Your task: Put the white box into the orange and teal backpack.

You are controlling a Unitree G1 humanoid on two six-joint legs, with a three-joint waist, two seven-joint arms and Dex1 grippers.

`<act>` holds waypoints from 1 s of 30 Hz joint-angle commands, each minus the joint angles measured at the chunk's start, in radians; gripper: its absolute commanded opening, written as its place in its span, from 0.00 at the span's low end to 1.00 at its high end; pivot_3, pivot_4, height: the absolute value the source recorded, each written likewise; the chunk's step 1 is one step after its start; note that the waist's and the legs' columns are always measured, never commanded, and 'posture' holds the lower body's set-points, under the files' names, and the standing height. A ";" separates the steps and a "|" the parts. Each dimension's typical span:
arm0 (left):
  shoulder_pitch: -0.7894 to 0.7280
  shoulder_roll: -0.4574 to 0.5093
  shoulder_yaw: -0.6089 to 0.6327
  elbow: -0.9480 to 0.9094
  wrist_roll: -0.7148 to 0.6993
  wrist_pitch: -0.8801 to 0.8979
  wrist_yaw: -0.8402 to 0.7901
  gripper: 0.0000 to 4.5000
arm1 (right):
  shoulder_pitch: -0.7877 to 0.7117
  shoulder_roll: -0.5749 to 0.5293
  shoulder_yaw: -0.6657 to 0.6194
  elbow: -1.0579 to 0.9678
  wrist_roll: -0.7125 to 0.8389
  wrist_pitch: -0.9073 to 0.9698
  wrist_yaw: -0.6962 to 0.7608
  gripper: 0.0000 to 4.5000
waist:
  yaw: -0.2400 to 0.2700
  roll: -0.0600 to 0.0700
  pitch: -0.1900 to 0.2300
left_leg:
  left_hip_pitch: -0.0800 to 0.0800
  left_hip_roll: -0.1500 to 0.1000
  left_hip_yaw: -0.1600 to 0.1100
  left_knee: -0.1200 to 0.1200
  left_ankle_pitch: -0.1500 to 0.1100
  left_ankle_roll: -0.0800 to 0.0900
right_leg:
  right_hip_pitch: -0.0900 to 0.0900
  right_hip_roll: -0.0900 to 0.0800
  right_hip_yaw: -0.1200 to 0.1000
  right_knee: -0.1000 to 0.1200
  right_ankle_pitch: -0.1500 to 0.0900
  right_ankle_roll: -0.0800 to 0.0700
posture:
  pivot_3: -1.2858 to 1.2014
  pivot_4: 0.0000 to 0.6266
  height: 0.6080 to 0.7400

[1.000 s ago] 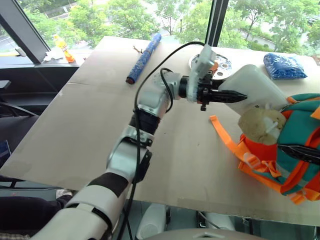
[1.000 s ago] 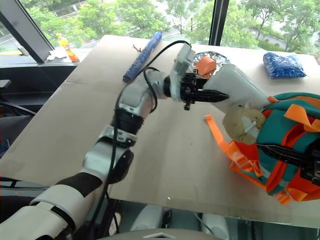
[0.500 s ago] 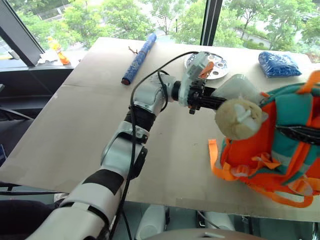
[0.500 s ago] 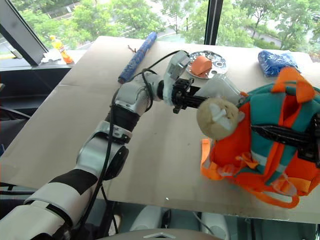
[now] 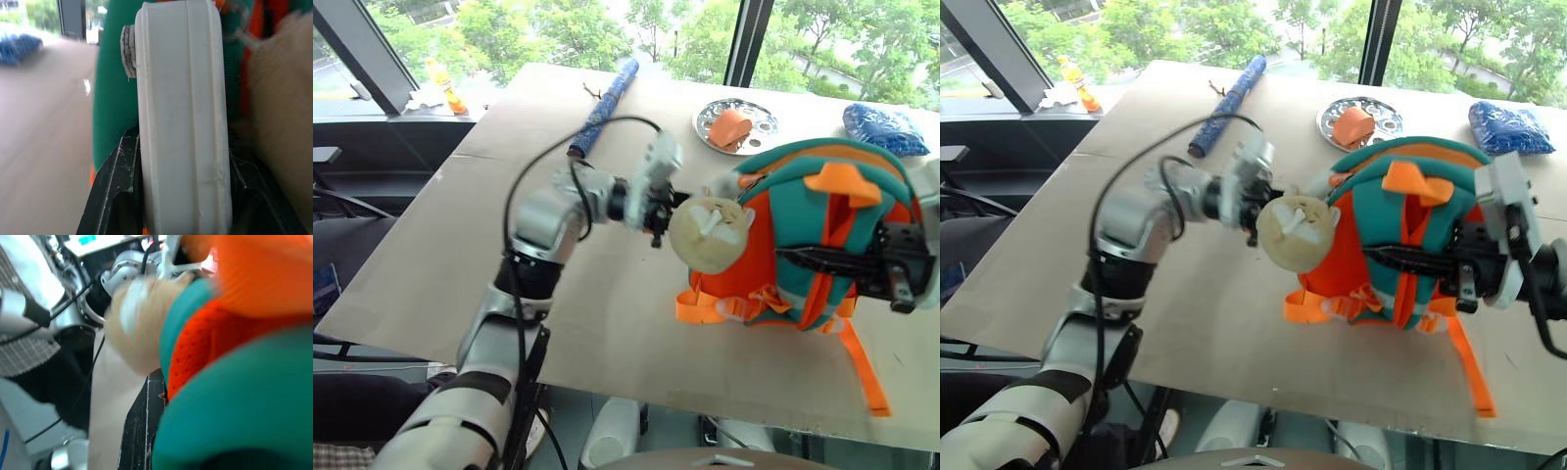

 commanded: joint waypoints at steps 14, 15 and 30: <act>-0.128 -0.236 -0.117 0.267 0.146 -0.223 0.030 0.65 | 0.152 0.091 -0.033 -0.130 -0.044 -0.086 -0.115 0.00 | -0.008 0.000 0.000 | 0.008 -0.001 0.004 0.001 -0.001 0.003 | 0.006 0.002 0.005 0.000 0.003 0.005 | 0.52 0.24 0.93; -0.129 -0.223 -0.099 0.263 0.140 -0.215 0.028 0.73 | 0.156 0.091 -0.037 -0.129 -0.049 -0.089 -0.117 0.00 | -0.008 0.000 0.000 | 0.007 -0.001 0.005 0.001 -0.001 0.003 | 0.005 0.002 0.005 0.000 0.003 0.005 | 0.52 0.24 0.93; -0.101 0.096 0.147 0.106 -0.135 0.085 -0.143 0.99 | 0.091 0.086 -0.051 -0.018 -0.017 -0.106 -0.111 0.00 | -0.018 0.000 0.000 | 0.004 0.000 0.003 0.003 -0.002 0.003 | 0.003 0.002 0.006 0.001 0.003 0.005 | 0.52 0.24 0.93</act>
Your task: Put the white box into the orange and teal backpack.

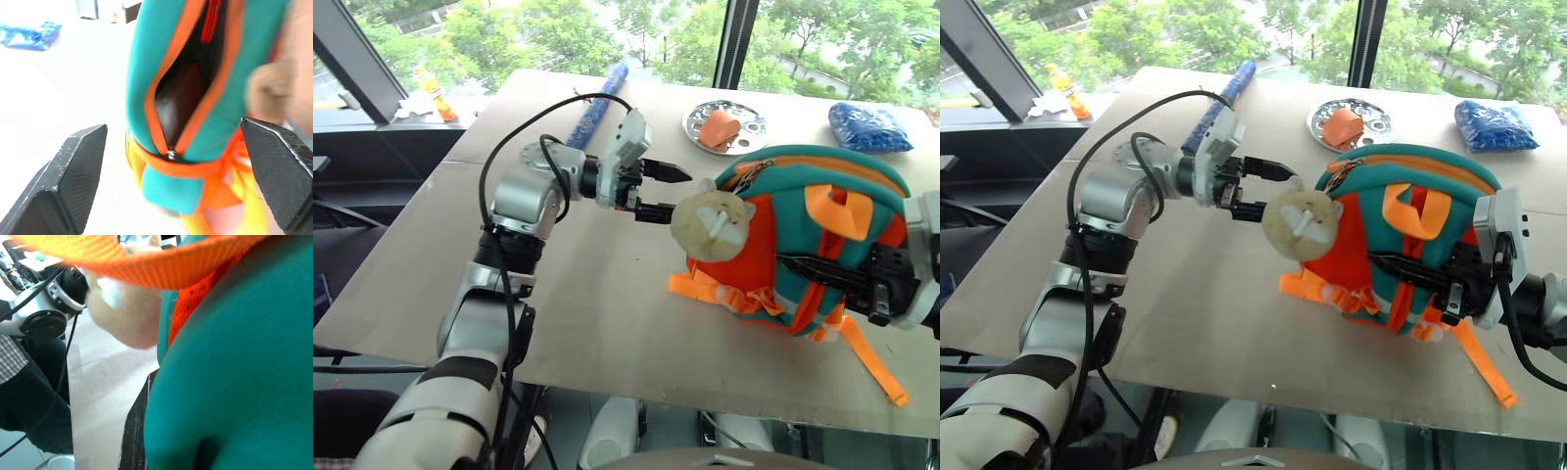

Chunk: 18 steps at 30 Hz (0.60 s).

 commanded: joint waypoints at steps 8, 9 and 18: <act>-0.002 0.082 0.197 -0.062 -0.305 0.458 0.047 0.99 | -0.086 -0.007 0.027 0.012 0.016 -0.009 -0.002 0.00 | -0.022 0.000 0.000 | 0.001 0.001 0.000 -0.001 0.000 0.000 | -0.001 0.001 0.000 0.001 0.000 0.000 | 0.52 0.24 0.93; 0.006 0.069 0.200 -0.097 -0.319 0.473 0.072 0.99 | -0.089 -0.007 0.031 0.012 0.016 -0.009 -0.004 0.00 | -0.020 0.000 0.000 | 0.002 0.001 0.000 -0.001 0.000 0.000 | -0.001 0.001 0.000 0.001 0.000 0.000 | 0.52 0.24 0.93; 0.060 -0.017 0.169 -0.380 -0.400 0.522 0.233 0.99 | -0.132 -0.007 0.057 0.019 0.009 -0.011 -0.030 0.00 | -0.015 0.000 0.000 | 0.001 0.000 0.001 -0.001 0.000 0.000 | -0.001 -0.002 0.001 0.001 0.000 0.000 | 0.52 0.24 0.93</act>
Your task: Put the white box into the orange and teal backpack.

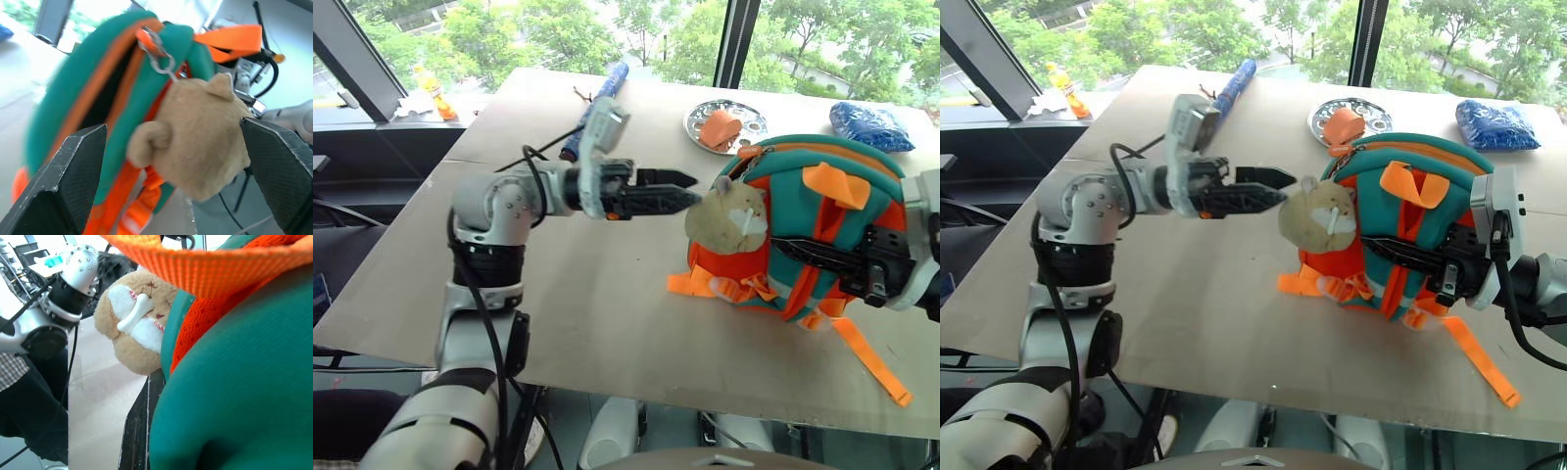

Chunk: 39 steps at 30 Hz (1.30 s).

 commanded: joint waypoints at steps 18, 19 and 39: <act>-0.007 0.069 -0.090 -0.034 0.110 -0.303 0.008 0.00 | -0.068 0.044 -0.046 0.038 -0.005 -0.038 -0.071 0.00 | 0.000 0.000 0.000 | 0.002 0.000 0.001 -0.001 0.001 -0.001 | 0.000 0.000 0.001 0.001 0.000 0.000 | 0.52 0.24 0.93; -0.036 0.071 -0.055 0.013 0.090 -0.298 0.011 0.00 | -0.073 0.048 -0.049 0.050 -0.012 -0.039 -0.087 0.00 | 0.001 0.000 0.000 | 0.002 0.000 0.002 -0.001 0.001 -0.001 | 0.000 0.001 0.001 0.001 0.000 0.000 | 0.52 0.24 0.93; 0.308 0.156 -0.210 0.082 0.268 -0.387 -0.030 0.00 | -0.146 0.128 -0.066 0.163 -0.099 -0.045 -0.303 0.00 | 0.006 0.001 -0.001 | 0.001 0.000 0.002 -0.002 0.000 -0.001 | 0.000 0.001 0.001 0.000 0.000 0.000 | 0.52 0.24 0.93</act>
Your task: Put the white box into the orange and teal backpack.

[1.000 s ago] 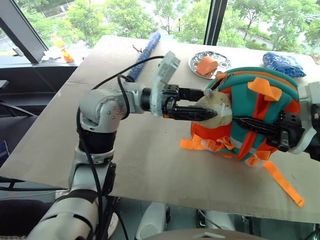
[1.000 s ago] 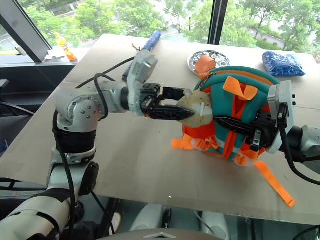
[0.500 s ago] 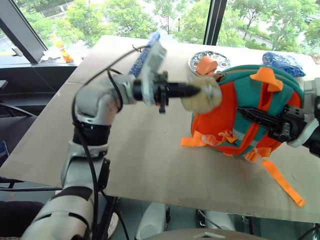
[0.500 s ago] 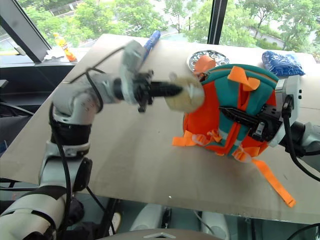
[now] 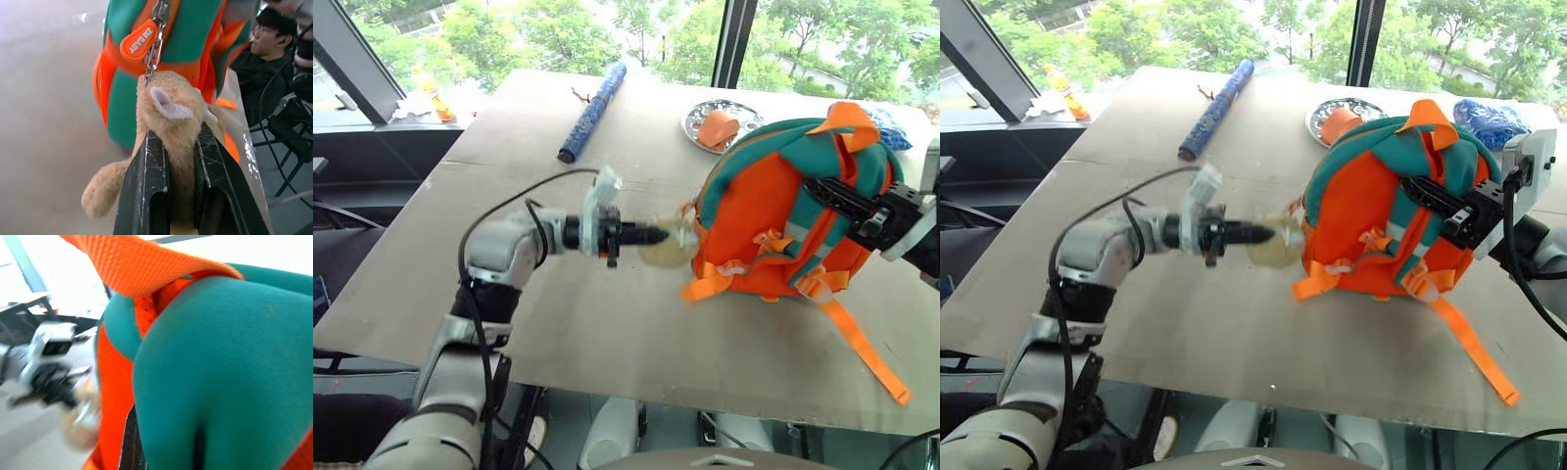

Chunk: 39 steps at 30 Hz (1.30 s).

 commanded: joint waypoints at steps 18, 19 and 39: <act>-0.089 -0.082 0.186 -0.039 -0.104 0.019 0.124 0.74 | -0.029 -0.051 -0.237 -0.034 0.018 -0.058 -0.004 0.00 | -0.004 0.000 0.000 | -0.001 0.000 0.000 0.000 0.000 0.000 | -0.001 0.000 -0.001 0.000 0.000 0.000 | 0.52 0.24 0.93; -0.106 -0.092 0.197 -0.032 -0.101 0.011 0.144 0.83 | -0.037 -0.063 -0.248 -0.026 0.002 -0.062 -0.006 0.00 | -0.004 0.000 0.000 | -0.001 0.000 0.000 0.000 0.000 0.000 | -0.001 0.000 -0.001 0.000 0.000 0.000 | 0.52 0.24 0.93; -0.087 -0.141 0.206 -0.185 -0.090 -0.091 0.273 1.00 | 0.355 -0.043 -0.201 -0.203 -0.249 -0.047 0.145 0.41 | -0.002 0.000 0.000 | 0.000 -0.001 0.002 0.001 0.000 0.000 | 0.000 -0.001 0.001 0.001 0.001 0.001 | 0.52 0.24 0.93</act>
